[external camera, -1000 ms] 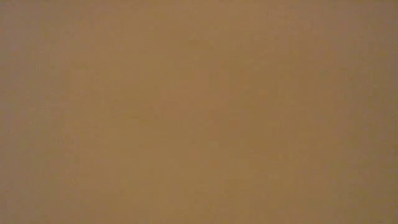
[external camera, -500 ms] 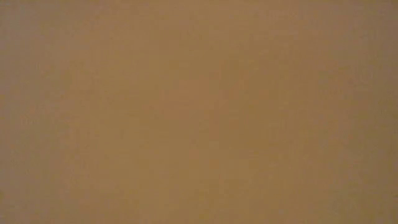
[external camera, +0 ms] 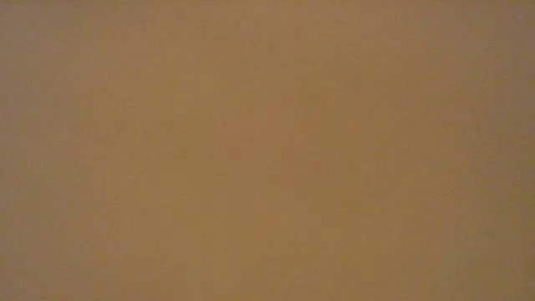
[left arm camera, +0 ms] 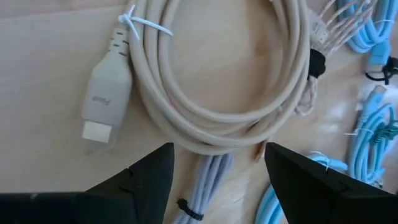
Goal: Pick & Place USB Port
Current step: Put the brown HDMI cable into the yellow bin
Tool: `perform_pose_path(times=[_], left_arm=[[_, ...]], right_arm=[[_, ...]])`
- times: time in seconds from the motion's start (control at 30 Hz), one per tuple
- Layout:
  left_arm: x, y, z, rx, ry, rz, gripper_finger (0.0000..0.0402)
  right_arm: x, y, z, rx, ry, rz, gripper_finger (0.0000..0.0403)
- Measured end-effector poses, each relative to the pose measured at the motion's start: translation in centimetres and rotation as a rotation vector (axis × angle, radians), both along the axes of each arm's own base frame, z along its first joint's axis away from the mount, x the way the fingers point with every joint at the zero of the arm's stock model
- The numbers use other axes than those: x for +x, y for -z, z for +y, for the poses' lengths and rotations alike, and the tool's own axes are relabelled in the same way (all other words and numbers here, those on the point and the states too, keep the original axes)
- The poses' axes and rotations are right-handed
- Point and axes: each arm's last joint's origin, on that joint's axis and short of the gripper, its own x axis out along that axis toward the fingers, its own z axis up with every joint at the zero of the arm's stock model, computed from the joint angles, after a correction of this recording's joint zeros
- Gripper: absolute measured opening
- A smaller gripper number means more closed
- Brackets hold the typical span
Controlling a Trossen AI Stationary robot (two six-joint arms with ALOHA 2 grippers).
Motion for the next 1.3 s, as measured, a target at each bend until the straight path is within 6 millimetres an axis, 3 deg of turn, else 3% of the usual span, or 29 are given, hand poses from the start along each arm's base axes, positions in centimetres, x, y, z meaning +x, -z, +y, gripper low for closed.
perform_pose_path(times=[0.6,0.9,1.03,1.23,1.3], left_arm=[[0.3,1.3,0.3,0.01,-0.078,0.083,0.0255],[1.8,1.7,1.1,0.023,-0.146,-0.014,0.0247],[1.8,2.0,1.0,-0.002,-0.139,-0.006,0.0189],[1.8,1.9,0.7,-0.026,-0.074,-0.013,0.0025],[1.7,1.7,0.5,-0.036,-0.056,-0.02,0.0016]], right_arm=[[0.0,0.0,0.0,-0.002,-0.003,0.0,0.0139],[0.4,0.2,0.3,-0.002,-0.007,0.01,0.0139],[0.7,0.4,0.5,0.005,-0.011,0.013,0.0139],[1.0,0.6,0.6,0.003,-0.011,0.024,0.0139],[1.0,0.6,0.6,0.003,-0.011,0.025,0.0139]])
